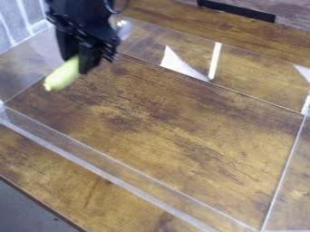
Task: Move the green spoon to the left
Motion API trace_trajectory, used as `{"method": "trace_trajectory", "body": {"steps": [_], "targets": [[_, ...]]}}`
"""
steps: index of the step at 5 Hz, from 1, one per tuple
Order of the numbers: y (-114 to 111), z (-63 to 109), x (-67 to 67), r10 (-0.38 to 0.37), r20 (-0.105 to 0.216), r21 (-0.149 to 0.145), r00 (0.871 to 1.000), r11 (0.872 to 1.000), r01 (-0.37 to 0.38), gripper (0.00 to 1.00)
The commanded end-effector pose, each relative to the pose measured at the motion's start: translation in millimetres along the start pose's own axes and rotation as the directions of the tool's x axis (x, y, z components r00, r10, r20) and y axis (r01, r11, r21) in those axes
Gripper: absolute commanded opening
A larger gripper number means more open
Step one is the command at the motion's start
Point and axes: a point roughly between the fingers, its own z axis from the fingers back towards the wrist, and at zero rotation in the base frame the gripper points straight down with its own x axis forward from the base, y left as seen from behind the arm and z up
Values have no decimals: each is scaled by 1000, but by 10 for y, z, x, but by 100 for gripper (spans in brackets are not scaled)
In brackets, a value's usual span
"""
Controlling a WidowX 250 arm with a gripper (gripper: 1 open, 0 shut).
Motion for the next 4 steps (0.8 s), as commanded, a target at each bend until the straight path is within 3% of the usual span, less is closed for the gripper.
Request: {"method": "trace_trajectory", "body": {"steps": [1, 3, 4], "targets": [[319, 98, 57, 100, 78, 37, 992, 994, -103, 0], [631, -66, 65, 22, 163, 35, 986, 999, -28, 0], [714, -111, 65, -33, 207, 25, 978, 999, 29, 0]]}}
